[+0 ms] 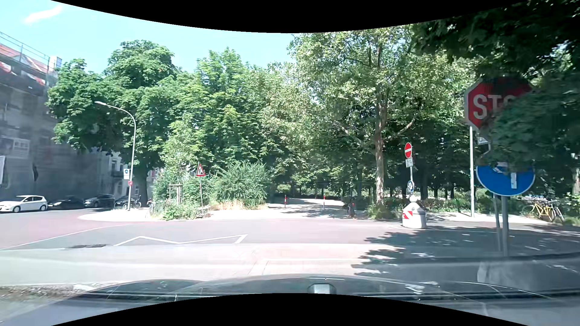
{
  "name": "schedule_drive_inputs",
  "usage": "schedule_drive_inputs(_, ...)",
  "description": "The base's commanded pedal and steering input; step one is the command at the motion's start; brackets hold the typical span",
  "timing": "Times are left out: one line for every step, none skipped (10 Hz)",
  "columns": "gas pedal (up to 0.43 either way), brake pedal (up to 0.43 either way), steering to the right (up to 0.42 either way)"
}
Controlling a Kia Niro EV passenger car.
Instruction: Follow the waypoints while adhering to traffic rules and regulations
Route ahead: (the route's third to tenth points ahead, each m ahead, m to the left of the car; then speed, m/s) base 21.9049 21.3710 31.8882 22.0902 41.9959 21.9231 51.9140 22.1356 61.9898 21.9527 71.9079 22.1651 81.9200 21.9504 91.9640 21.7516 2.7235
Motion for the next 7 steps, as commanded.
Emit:
schedule_drive_inputs(0.000,0.189,0.012)
schedule_drive_inputs(0.000,0.189,0.012)
schedule_drive_inputs(0.000,0.189,0.012)
schedule_drive_inputs(0.000,0.201,0.012)
schedule_drive_inputs(0.000,0.201,0.010)
schedule_drive_inputs(0.000,0.207,0.006)
schedule_drive_inputs(0.000,0.201,0.003)
